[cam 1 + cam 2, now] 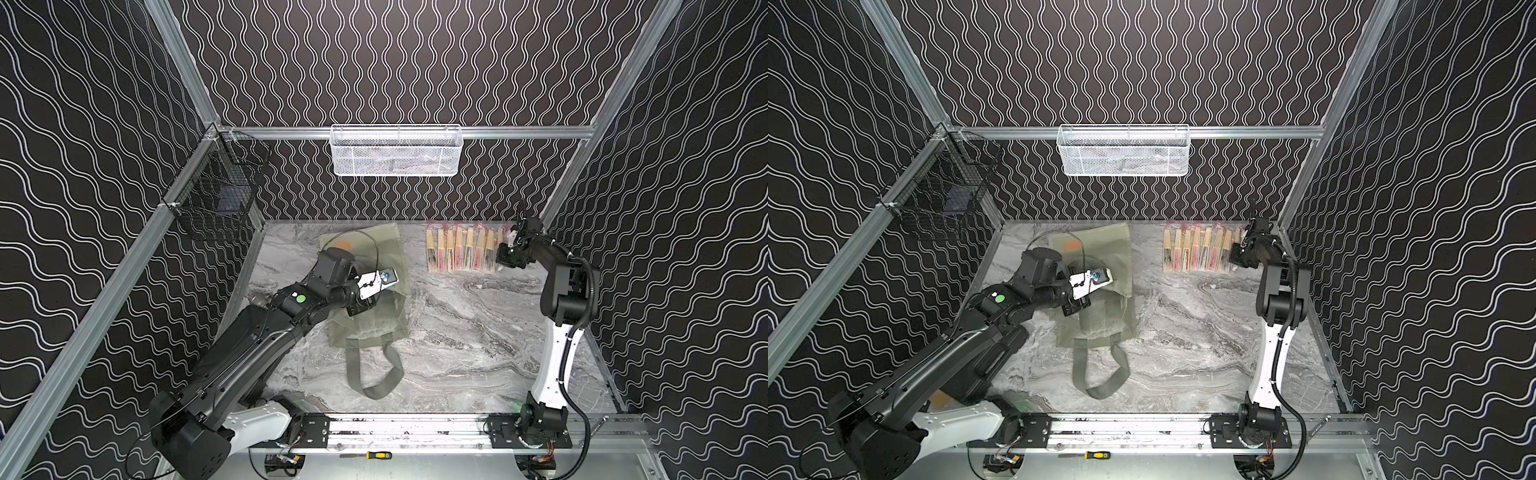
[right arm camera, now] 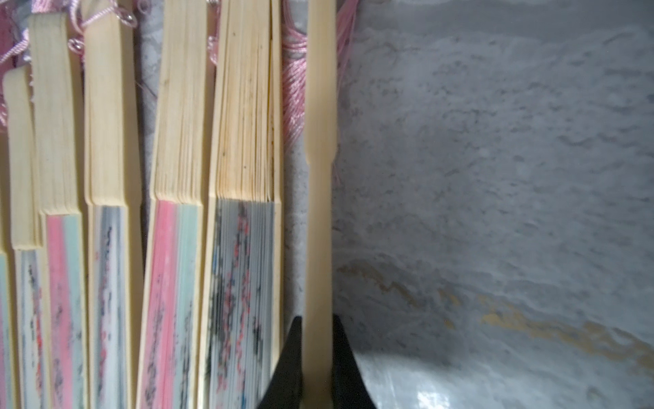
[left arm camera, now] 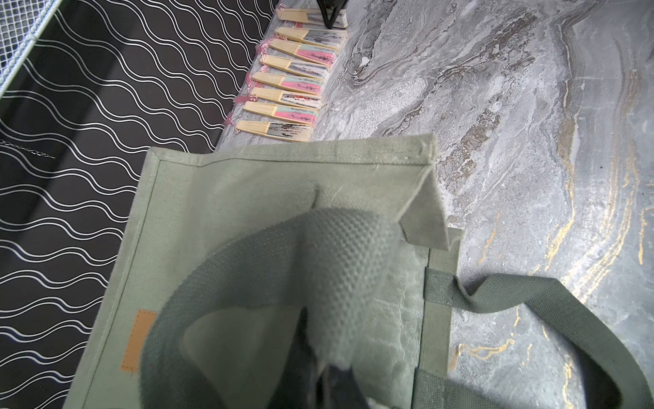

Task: Take out the folding fans from the tote bags
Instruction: Place the folding fan at the center of the board.

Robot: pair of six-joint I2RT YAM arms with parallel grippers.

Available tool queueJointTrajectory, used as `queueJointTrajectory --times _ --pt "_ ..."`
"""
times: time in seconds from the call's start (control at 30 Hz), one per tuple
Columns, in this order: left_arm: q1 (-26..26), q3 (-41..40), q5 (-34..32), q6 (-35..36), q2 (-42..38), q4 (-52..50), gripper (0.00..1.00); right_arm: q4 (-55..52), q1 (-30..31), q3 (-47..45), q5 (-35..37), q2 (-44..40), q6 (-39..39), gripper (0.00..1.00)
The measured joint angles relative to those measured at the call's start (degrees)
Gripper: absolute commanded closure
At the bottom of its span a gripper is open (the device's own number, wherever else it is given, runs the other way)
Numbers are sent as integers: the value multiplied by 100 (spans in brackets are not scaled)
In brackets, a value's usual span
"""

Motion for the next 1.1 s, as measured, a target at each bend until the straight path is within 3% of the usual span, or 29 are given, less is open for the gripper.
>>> queueJointTrajectory --times 0.67,1.1 --pt "-4 0 0 0 0 -2 100 -57 11 7 -66 0 -37 100" --pt "-4 -2 -2 0 4 0 100 -76 11 22 -57 4 2 83"
